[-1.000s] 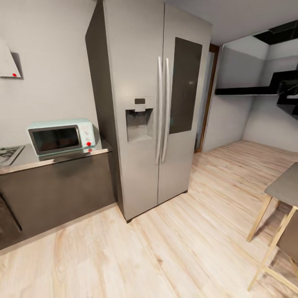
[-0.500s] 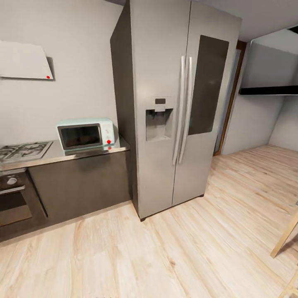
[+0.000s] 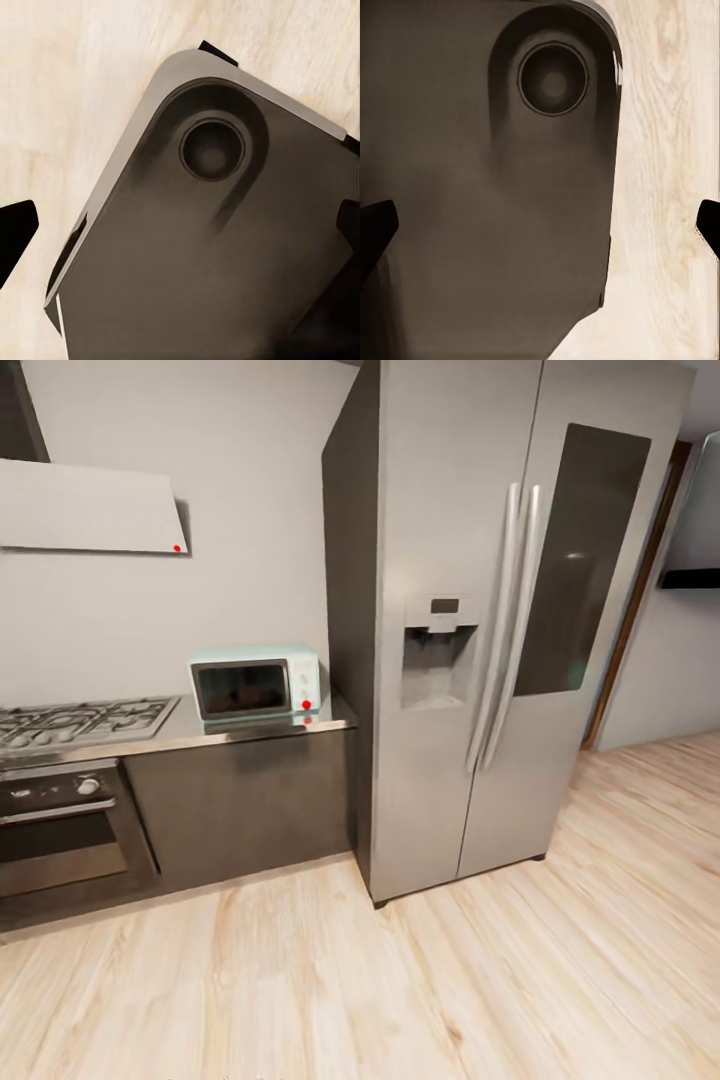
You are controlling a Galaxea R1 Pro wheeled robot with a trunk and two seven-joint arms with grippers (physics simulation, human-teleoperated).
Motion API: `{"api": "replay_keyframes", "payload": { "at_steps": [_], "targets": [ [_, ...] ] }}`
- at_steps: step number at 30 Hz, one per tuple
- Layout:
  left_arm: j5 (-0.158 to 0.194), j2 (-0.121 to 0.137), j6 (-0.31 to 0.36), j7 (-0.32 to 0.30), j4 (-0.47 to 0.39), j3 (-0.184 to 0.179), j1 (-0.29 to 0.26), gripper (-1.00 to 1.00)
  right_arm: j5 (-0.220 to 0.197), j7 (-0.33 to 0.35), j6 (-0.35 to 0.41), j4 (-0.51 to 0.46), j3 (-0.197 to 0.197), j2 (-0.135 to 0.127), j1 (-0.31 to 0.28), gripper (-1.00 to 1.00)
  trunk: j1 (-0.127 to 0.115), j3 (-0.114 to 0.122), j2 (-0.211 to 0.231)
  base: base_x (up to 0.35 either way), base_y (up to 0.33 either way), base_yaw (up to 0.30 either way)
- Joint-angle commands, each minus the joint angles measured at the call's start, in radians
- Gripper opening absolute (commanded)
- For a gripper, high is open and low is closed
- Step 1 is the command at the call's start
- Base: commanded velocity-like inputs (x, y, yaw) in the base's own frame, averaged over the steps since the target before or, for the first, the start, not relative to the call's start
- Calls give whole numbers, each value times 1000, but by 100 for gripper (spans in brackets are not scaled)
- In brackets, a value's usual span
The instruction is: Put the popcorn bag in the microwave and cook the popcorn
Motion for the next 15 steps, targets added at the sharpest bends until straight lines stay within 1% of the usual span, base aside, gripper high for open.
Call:
{"api": "replay_keyframes", "payload": {
  "at_steps": [1, 15],
  "targets": [
    [2, 0, -1, 1, -2, 0, 0, 100, 0, 0, -4, 0, 0, 0, 0, 100, 0, -1, 0, 7, 0, 277],
    [4, 1, 0, 0, -2, 0, 0, 100, 2, 0, -4, 0, 3, 0, 0, 100, 0, -1, 0, 0, 0, 277]
  ]
}}
